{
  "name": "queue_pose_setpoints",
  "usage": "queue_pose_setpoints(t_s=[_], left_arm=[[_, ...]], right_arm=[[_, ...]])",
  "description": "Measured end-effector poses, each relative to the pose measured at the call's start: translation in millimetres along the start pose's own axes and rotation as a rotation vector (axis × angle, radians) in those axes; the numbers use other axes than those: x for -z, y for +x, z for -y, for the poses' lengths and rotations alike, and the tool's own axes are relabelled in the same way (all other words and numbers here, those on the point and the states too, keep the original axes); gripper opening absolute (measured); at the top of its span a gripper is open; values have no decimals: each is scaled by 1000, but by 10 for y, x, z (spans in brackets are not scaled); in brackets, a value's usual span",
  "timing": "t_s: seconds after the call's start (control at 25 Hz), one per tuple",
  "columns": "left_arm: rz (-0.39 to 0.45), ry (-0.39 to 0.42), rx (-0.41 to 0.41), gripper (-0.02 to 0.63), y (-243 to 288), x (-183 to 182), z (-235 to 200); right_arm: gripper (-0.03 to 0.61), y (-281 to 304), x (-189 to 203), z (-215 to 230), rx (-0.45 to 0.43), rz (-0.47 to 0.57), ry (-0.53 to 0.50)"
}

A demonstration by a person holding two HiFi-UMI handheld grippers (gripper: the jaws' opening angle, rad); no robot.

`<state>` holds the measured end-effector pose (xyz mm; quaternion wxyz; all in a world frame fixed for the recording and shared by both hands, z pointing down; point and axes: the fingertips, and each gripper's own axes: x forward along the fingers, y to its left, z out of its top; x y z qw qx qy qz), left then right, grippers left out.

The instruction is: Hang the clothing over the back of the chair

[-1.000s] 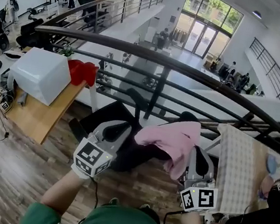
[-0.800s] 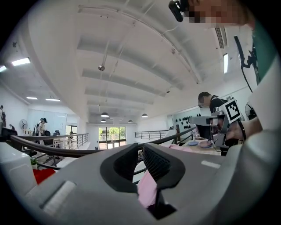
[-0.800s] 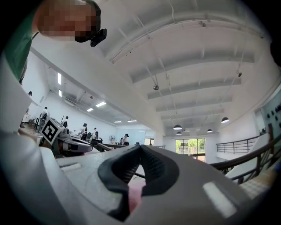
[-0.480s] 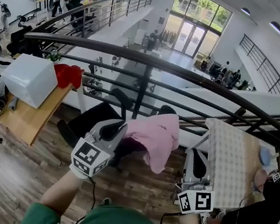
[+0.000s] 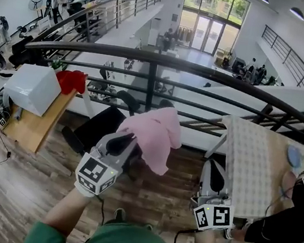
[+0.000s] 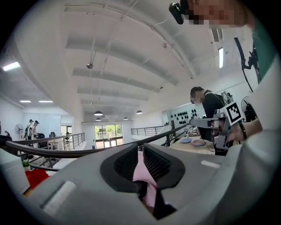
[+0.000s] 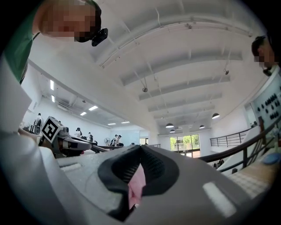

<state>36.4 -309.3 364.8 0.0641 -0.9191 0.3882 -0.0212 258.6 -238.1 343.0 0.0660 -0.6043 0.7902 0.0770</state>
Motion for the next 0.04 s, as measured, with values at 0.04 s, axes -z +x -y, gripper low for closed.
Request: queue_pose_setpoints(t_s=[0.04], left_arm=[[-7,3,-2,46,17,6,89]], right_arm=[[3,-64,23,83,2,-1,9]])
